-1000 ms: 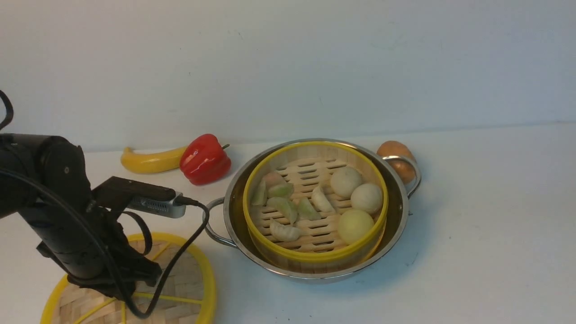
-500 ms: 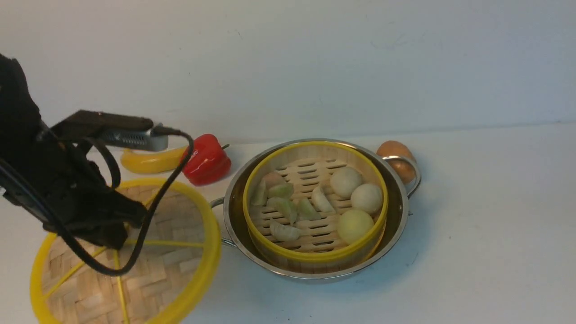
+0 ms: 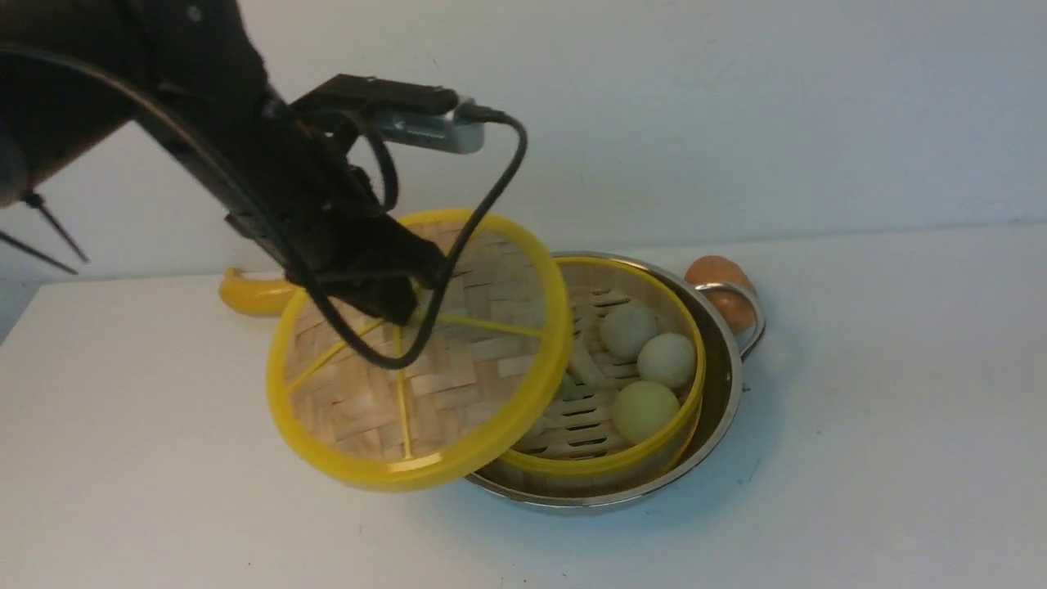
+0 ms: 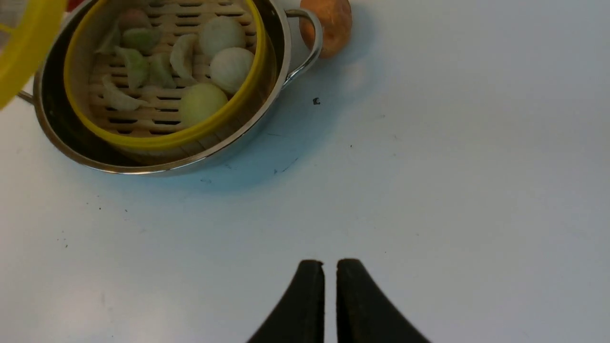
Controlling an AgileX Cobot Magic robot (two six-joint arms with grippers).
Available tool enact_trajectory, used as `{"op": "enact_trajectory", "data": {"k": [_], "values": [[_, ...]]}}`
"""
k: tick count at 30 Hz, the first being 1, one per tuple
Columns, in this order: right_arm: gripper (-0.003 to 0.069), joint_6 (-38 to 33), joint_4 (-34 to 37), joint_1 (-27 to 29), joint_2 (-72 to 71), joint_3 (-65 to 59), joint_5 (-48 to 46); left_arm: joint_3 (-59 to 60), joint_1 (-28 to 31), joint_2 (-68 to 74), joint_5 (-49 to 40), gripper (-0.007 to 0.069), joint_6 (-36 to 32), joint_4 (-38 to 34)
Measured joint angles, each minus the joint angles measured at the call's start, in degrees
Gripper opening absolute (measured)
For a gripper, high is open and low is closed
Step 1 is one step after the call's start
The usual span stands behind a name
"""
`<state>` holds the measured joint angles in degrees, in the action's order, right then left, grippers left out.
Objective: Place the steamer in the pot on the white table, and put the lid on the steamer.
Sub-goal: 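Place the yellow bamboo steamer lid onto the steamer in the pot with the left gripper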
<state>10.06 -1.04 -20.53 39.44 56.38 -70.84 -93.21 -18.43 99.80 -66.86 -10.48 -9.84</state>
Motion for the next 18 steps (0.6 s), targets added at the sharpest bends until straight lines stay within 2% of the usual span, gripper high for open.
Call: {"op": "enact_trajectory", "data": {"k": [11, 18], "values": [[0.0061, -0.13, 2.7, 0.0, 0.0, 0.0, 0.0, -19.76, -5.77, 16.46, -0.85, 0.0122, -0.37, 3.2], [0.0067, -0.13, 2.76, 0.0, 0.0, 0.0, 0.0, -23.62, -7.23, 21.85, -1.18, 0.0122, -1.41, 3.7]]}}
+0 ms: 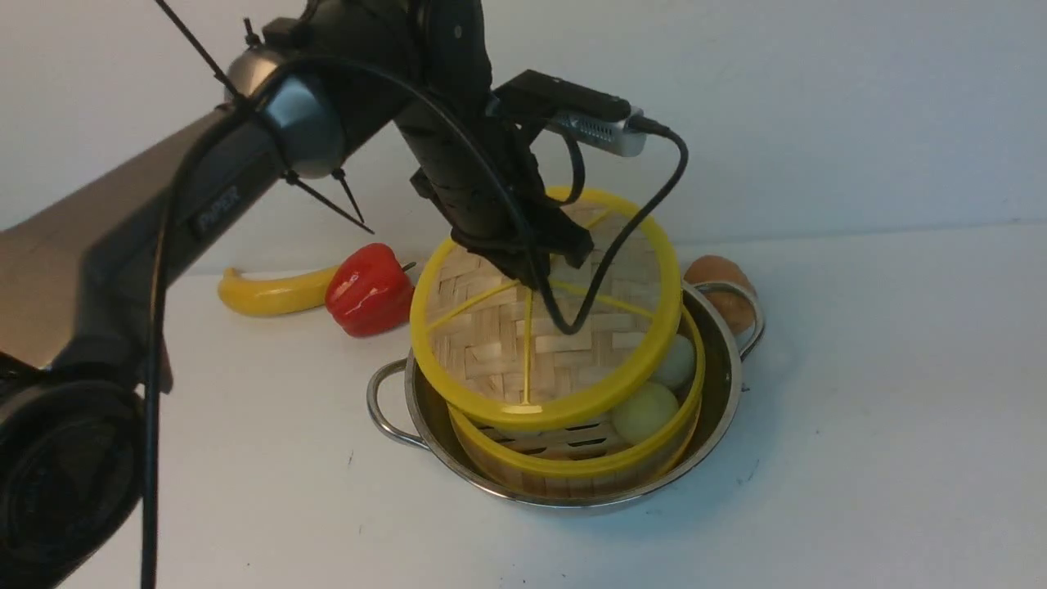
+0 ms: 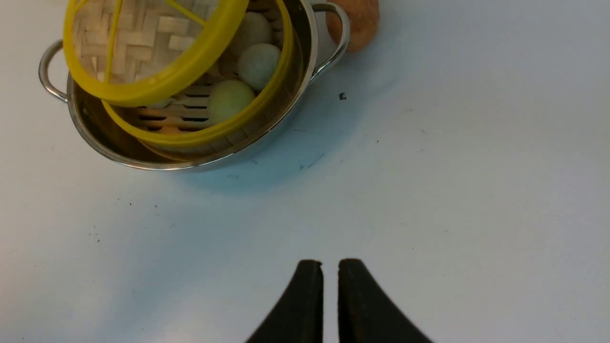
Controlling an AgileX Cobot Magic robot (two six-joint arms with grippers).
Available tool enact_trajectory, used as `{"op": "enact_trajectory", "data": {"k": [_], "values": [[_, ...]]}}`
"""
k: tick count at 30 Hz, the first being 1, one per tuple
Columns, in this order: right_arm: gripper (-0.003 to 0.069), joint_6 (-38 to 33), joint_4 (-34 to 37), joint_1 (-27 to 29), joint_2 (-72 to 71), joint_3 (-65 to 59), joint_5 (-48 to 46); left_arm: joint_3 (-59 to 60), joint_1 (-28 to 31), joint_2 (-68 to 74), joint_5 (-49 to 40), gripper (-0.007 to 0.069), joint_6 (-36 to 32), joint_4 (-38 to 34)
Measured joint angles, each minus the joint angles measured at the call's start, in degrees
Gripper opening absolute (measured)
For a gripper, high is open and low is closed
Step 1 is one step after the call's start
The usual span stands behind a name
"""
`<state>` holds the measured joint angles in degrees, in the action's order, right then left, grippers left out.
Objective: Place the steamer in the pot on the white table, and put the lid on the steamer.
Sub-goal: 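Place the yellow bamboo steamer lid onto the steamer in the pot with the left gripper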
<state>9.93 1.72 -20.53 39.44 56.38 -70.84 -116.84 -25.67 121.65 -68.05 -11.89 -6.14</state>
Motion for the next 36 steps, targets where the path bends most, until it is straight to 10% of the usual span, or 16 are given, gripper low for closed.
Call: {"op": "enact_trajectory", "data": {"k": [36], "values": [[0.0076, -0.21, 2.94, 0.0, 0.0, 0.0, 0.0, -0.56, -5.02, 4.95, 1.22, 0.0122, -7.11, 3.99]]}}
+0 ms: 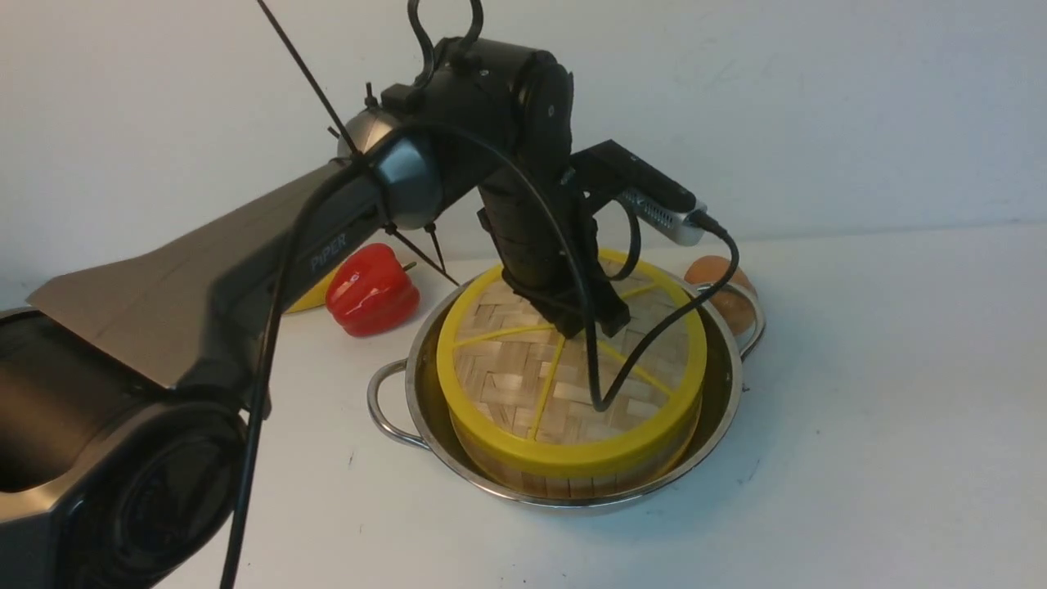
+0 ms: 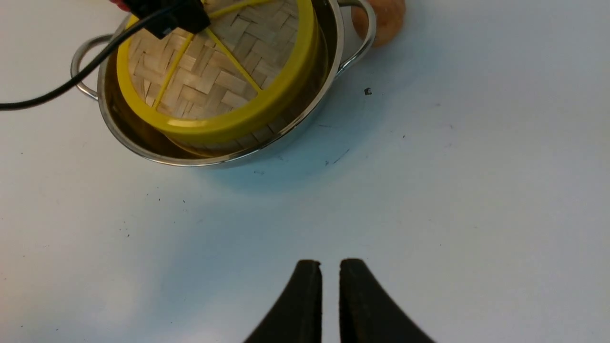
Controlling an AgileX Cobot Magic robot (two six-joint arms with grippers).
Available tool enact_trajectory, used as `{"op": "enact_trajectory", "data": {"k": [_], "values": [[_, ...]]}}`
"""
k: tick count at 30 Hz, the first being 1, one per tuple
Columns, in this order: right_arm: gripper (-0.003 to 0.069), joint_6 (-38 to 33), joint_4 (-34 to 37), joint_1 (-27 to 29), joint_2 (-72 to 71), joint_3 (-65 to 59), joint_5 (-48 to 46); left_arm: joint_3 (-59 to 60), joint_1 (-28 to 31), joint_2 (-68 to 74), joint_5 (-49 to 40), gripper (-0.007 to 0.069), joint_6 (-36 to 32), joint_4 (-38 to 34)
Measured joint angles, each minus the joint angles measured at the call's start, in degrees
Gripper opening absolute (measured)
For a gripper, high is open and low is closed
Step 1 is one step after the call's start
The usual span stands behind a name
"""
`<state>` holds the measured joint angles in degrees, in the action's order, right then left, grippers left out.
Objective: Place the steamer in the pot on the white table, and put the lid on the steamer.
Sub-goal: 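Place the yellow bamboo steamer lid onto the steamer in the pot with the left gripper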
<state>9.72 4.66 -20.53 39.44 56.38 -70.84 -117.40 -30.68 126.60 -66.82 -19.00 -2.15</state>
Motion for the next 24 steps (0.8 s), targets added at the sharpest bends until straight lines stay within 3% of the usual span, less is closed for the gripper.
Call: {"op": "enact_trajectory", "data": {"k": [24], "values": [[0.008, 0.0, 0.09, 0.0, 0.0, 0.0, 0.0, -0.32, -0.11, 0.8, 2.02, 0.0122, -0.82, 0.22]]}}
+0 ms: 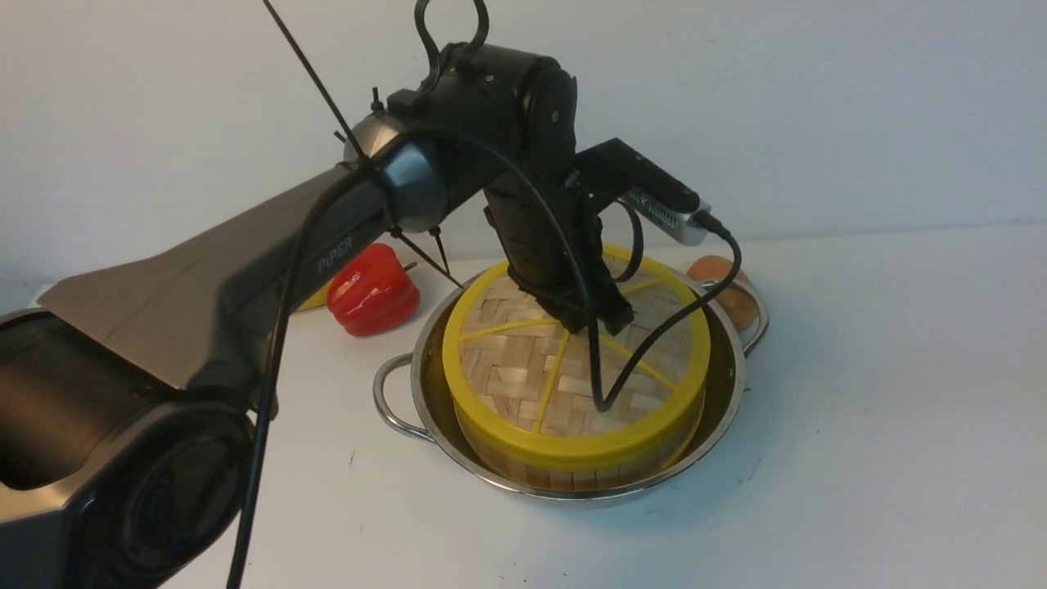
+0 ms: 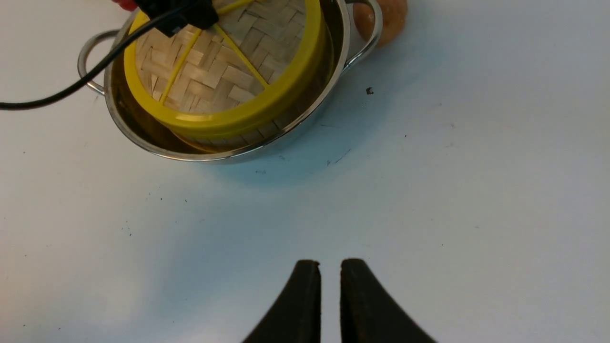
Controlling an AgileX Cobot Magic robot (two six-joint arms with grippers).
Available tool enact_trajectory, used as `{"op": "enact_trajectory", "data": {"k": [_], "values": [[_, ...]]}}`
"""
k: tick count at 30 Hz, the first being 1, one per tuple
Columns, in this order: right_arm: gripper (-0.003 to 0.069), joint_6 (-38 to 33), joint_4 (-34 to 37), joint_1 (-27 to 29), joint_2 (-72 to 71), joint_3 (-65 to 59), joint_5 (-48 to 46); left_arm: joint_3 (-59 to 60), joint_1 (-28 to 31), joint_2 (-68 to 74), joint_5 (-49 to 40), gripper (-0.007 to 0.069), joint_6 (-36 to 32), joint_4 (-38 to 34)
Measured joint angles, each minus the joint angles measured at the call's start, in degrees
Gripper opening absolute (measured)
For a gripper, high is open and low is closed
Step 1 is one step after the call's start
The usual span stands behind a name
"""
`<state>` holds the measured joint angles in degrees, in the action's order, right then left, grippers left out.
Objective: Place the steamer in the pot on the white table, and put the lid on the steamer.
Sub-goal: 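Place the yellow bamboo steamer lid onto the steamer in the pot with the left gripper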
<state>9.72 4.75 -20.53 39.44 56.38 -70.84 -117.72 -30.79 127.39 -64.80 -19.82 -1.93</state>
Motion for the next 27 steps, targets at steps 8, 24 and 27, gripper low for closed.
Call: {"op": "enact_trajectory", "data": {"k": [8, 24, 27], "values": [[0.0088, 0.0, 0.05, 0.0, 0.0, 0.0, 0.0, -0.19, 0.0, 0.13, -0.23, 0.0122, 0.0, -0.18], [0.0092, 0.0, 0.05, 0.0, 0.0, 0.0, 0.0, -0.26, 0.0, 0.41, 0.07, 0.0334, 0.0, -0.36], [0.0095, 0.0, 0.05, 0.0, 0.0, 0.0, 0.0, -0.26, 0.0, 0.41, 0.07, 0.0344, 0.0, -0.36]]}}
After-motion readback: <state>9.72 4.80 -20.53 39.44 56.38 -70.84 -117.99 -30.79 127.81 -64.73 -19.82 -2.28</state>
